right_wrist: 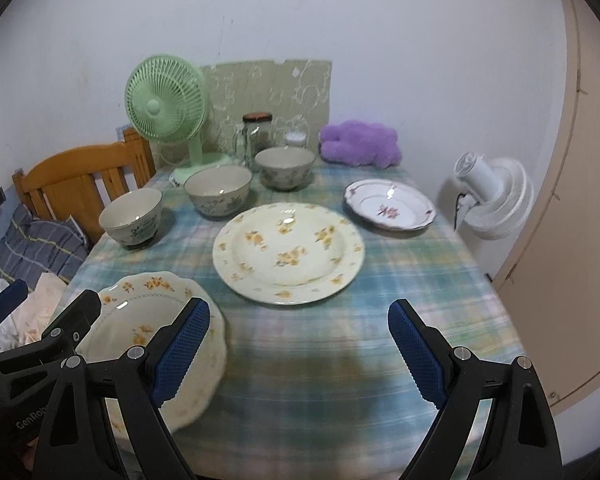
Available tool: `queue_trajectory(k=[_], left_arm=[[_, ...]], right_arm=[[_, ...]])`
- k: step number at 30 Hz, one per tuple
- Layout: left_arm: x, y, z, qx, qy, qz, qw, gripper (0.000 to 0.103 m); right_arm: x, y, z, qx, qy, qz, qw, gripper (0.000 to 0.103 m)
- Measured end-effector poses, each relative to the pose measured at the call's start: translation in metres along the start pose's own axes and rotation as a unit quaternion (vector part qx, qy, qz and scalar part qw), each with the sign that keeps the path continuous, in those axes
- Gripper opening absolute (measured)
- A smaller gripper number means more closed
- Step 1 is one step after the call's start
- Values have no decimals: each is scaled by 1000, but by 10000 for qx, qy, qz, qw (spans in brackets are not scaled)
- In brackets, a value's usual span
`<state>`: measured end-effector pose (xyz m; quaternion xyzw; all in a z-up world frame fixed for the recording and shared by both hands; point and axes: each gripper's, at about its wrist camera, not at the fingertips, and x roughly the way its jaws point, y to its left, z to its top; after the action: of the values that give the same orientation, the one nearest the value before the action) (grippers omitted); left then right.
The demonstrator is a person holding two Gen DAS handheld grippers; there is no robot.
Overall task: Organize plates and bowls
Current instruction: 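Reach both grippers to the scalloped yellow-flower plate and grasp its rim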
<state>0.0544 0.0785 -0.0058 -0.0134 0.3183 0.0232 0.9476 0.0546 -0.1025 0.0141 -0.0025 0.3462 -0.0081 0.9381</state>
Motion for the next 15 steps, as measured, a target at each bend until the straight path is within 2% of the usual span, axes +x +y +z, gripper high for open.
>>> queue_trajectory(k=[7,15], left_arm=[[46,32,-9,43,592,38,9982,97],[86,47,-30,105,1275,-160,9917,90]], right_arm=[[48,38,-5,8,522,89,9986,92],[93,65,-27,26,1205,70,9927,83]])
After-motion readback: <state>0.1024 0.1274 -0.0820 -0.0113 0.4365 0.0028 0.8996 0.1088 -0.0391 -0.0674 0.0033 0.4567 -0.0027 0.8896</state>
